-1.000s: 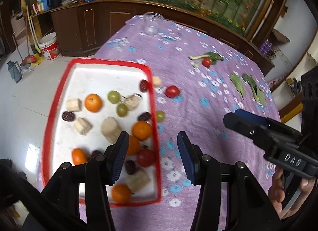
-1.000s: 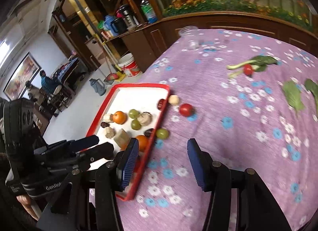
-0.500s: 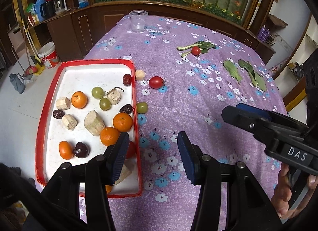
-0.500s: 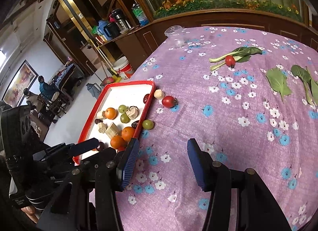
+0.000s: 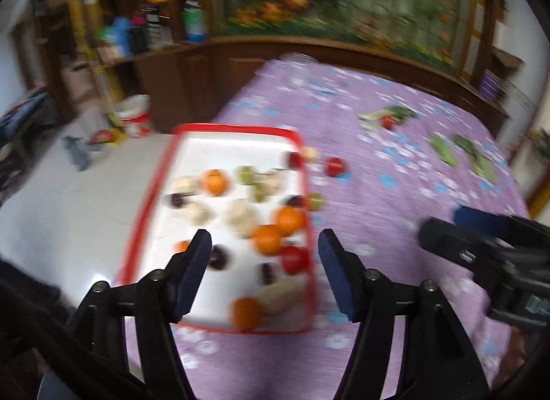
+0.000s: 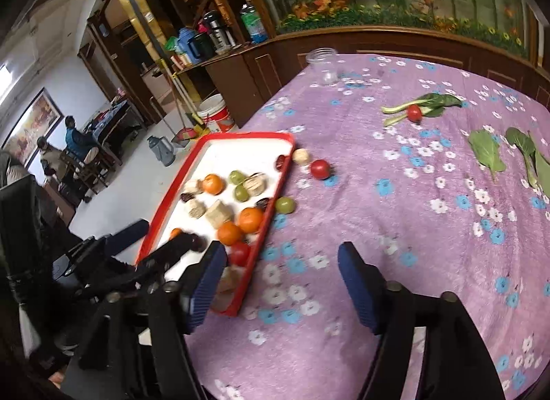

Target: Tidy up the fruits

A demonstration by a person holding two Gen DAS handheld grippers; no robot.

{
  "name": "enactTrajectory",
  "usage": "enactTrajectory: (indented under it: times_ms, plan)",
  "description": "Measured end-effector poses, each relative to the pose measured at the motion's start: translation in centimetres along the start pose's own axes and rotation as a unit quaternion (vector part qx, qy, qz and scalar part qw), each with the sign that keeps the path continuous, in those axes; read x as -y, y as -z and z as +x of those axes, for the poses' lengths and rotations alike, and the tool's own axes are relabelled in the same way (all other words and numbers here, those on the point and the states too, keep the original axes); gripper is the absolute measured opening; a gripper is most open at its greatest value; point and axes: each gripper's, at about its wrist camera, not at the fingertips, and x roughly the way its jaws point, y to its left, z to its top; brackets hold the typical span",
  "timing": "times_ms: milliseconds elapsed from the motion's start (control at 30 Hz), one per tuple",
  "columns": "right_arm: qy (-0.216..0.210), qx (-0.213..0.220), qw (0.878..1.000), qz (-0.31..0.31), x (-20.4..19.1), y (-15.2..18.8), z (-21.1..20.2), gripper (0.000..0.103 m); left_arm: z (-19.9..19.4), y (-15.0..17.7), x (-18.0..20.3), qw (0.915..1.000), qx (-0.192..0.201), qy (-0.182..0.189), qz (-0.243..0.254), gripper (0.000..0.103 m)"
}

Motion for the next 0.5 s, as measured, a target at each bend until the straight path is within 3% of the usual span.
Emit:
enactTrajectory:
  times_ms: [100,267,500]
  plan:
    - [-0.007,-0.008,1.000,-0.008,-1.9,1.0,0.2,0.073,-0.5,1.4,-1.8,0.9993,0.010,-0.033,-0.015,0.064]
    - [0.004,-0.016,0.999,-0.028,-4.7,2.8,0.1,0.073,-2.0,2.9,-4.0,0.9980,0.013,-0.052,-0.033,0.069]
    - [0.015,0.000,0.999,-0.044,-6.9,4.4,-1.4,0.076,-3.9,4.1,-5.6,0.9982,0.018,-0.037,-0.045,0.071]
